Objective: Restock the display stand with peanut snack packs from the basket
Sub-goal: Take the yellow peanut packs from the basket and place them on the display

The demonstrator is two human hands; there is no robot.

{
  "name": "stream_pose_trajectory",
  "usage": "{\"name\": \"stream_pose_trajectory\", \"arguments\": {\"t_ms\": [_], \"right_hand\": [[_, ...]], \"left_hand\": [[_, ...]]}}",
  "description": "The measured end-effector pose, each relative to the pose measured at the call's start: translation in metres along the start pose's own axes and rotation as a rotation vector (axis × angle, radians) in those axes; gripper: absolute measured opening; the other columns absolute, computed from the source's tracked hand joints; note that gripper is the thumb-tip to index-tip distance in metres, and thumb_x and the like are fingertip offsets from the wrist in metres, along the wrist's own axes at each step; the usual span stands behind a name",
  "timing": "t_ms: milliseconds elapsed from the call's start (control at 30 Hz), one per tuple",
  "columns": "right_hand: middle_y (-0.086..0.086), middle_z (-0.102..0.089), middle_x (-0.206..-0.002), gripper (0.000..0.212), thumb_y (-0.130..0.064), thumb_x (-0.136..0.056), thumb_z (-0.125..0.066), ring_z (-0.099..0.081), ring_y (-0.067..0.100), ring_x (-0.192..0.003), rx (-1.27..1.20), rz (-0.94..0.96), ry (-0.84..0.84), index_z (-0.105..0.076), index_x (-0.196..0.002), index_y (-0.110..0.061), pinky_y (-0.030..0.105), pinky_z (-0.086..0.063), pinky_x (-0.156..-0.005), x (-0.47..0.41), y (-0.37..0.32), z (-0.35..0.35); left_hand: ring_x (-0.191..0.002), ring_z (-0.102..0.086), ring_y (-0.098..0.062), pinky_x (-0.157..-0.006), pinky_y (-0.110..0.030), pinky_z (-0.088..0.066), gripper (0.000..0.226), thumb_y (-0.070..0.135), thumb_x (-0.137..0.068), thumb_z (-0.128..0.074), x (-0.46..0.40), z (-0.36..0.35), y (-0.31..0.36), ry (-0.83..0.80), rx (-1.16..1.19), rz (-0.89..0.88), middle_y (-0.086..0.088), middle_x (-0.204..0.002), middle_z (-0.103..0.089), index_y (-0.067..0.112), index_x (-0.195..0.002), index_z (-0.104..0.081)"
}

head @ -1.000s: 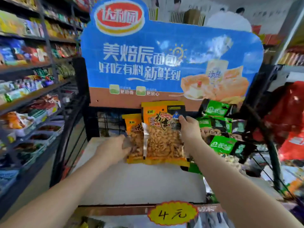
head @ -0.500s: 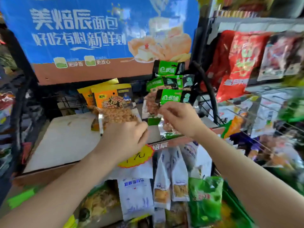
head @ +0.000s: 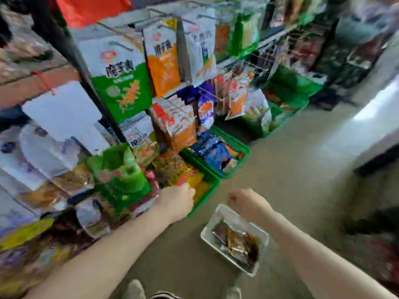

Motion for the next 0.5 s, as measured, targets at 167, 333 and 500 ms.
{"name": "stream_pose_trajectory", "arguments": {"t_ms": [167, 333, 500], "right_hand": [[0.015, -0.07, -0.099, 0.023, -0.027, -0.093, -0.043, -0.064, 0.033, -0.093, -0.186, -0.26, -0.016, -0.06, -0.088, -0.013, 0.033, -0.041, -0.066, 0.011, 0.145, -0.077], [0.01, -0.068, -0.094, 0.023, -0.023, -0.093, -0.04, -0.061, 0.029, -0.087, -0.306, -0.525, -0.112, -0.059, -0.089, -0.01, 0.033, -0.041, -0.063, -0.006, 0.265, -0.202], [0.01, -0.062, -0.096, 0.025, -0.02, -0.094, -0.035, -0.058, 0.029, -0.091, -0.34, -0.646, -0.191, -0.058, -0.092, -0.009, 0.034, -0.042, -0.07, -0.06, 0.352, -0.337]], "left_hand": [[-0.107, -0.058, -0.035, -0.08, -0.042, -0.048, 0.027, 0.029, -0.093, -0.039, -0.049, -0.129, 0.08, -0.358, -0.015, -0.065, -0.012, -0.113, -0.058, 0.01, -0.106, -0.053], [-0.109, -0.056, -0.031, -0.082, -0.037, -0.047, 0.029, 0.027, -0.094, -0.038, -0.107, -0.277, 0.112, -0.62, 0.001, -0.06, -0.01, -0.119, -0.058, 0.012, -0.112, -0.055], [-0.11, -0.056, -0.029, -0.079, -0.035, -0.046, 0.028, 0.024, -0.094, -0.038, -0.176, -0.439, 0.114, -0.727, -0.017, -0.06, -0.011, -0.121, -0.057, 0.011, -0.113, -0.054]]}}
Point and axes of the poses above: each hand's wrist, its own x-axis away from the middle knuckle, its own z-axis out of the back of the hand, y = z × x, the point moved 6 cm from there along -x, towards the middle knuckle
